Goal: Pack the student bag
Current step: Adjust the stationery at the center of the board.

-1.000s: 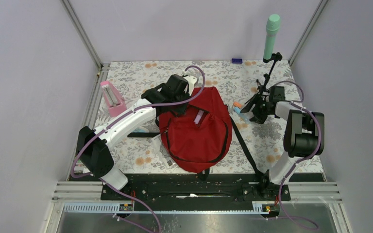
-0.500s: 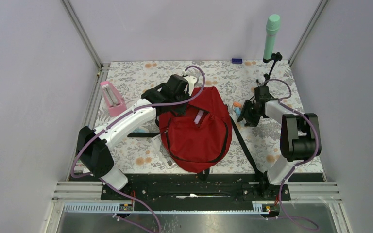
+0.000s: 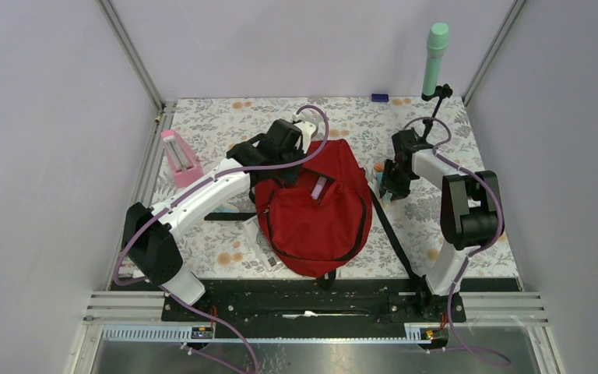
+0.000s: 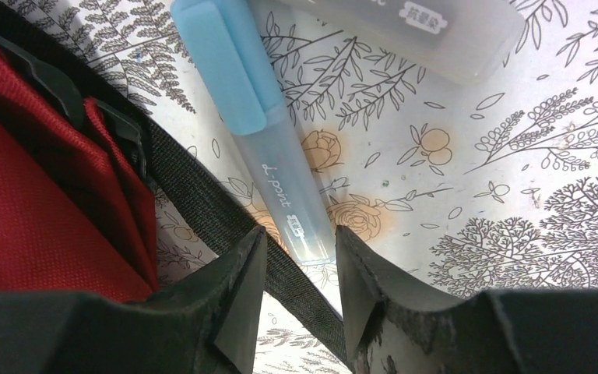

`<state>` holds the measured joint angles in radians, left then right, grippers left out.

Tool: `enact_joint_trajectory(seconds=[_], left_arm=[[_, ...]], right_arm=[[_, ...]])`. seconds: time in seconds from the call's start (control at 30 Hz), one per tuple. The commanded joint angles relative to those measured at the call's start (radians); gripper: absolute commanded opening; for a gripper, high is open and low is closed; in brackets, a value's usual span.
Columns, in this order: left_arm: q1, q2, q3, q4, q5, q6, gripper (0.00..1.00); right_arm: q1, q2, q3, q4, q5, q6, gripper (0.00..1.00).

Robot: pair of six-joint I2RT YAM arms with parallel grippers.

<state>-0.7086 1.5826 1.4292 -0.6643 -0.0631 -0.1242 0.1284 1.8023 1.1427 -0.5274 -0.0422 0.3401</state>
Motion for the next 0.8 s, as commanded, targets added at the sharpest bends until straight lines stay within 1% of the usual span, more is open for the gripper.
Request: enact_joint_trajectory(seconds=[0.0, 0.4, 0.6, 0.7, 0.77], left_arm=[[0.005, -0.047, 0.013, 0.005, -0.009, -0.002, 0.03], [0.004, -0.056, 0.013, 0.005, -0.019, 0.001, 0.04], [0.006, -0.061, 0.015, 0.003, -0.021, 0.003, 0.04], [0.006, -0.066, 0.014, 0.003, -0.021, 0.004, 0.03], [0.006, -0.071, 0.013, 0.003, -0.023, 0.005, 0.03]], right_arm=[[0.033, 0.032, 0.078, -0.094, 0.079, -0.031, 0.45], [0.093, 0.105, 0.189, -0.218, 0.152, -0.054, 0.44], [0.114, 0.113, 0.199, -0.226, 0.167, -0.041, 0.45], [0.124, 0.116, 0.202, -0.23, 0.185, -0.034, 0.4], [0.127, 0.12, 0.209, -0.236, 0.191, -0.033, 0.39]])
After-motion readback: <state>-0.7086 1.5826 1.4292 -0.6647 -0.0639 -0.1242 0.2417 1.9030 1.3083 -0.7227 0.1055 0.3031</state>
